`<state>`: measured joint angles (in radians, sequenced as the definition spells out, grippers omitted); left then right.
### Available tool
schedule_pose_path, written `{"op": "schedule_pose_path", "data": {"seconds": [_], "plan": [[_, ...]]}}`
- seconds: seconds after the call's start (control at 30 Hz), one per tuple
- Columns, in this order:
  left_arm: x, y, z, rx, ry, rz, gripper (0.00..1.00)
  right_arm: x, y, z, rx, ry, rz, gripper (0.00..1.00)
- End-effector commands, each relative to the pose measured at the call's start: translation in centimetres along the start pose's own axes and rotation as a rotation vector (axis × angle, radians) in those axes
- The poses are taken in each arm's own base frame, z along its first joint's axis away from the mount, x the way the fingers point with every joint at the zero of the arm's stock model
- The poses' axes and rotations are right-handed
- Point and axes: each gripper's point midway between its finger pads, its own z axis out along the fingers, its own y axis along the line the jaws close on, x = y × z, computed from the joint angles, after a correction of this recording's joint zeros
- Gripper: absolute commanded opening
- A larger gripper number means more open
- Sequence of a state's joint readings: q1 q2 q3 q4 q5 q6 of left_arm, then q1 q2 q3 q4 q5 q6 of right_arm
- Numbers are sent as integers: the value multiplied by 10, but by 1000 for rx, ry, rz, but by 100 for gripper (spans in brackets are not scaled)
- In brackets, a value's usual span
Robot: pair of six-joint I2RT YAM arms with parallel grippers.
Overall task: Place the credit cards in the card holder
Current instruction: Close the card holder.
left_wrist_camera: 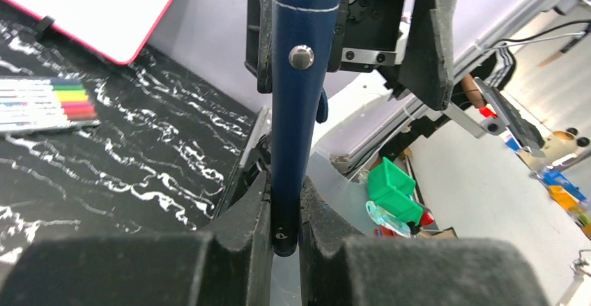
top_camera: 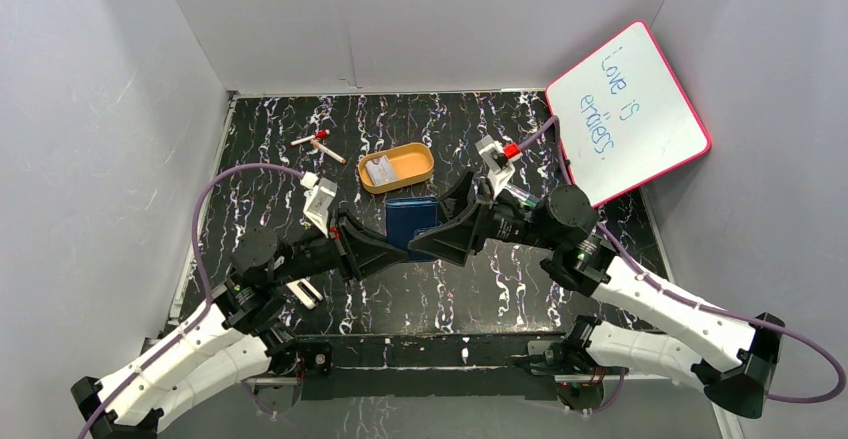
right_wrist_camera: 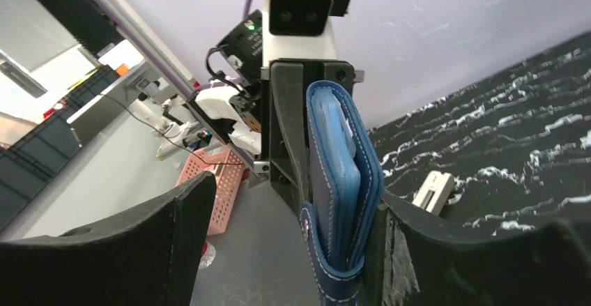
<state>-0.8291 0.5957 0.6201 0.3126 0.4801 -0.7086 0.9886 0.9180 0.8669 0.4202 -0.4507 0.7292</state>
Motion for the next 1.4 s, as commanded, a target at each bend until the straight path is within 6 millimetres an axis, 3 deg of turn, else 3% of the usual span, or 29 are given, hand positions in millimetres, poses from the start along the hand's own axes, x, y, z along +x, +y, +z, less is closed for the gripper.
{"op": "schedule_pose_path", "data": {"seconds": [0.0, 0.43, 0.87, 1.23, 1.3, 1.33, 1.37], "plan": [[-9, 19, -10, -135, -56, 12, 0, -11, 13, -11, 20, -8, -48, 78], [-21, -28, -19, 78, -110, 54, 0, -14, 7, -14, 59, -38, -62, 73], [-15, -33, -16, 127, -90, 38, 0, -26, 19, -5, -31, -101, -61, 62], [-16, -31, -14, 123, -90, 31, 0, -22, 16, -3, -35, -92, -54, 33], [-15, -29, -14, 116, -87, 31, 0, -22, 16, -4, -27, -90, -56, 34], [-15, -28, -13, 110, -86, 33, 0, -22, 15, -5, -20, -89, -58, 39], [-15, -25, -13, 94, -88, 35, 0, -22, 14, -6, -10, -84, -63, 50]]}}
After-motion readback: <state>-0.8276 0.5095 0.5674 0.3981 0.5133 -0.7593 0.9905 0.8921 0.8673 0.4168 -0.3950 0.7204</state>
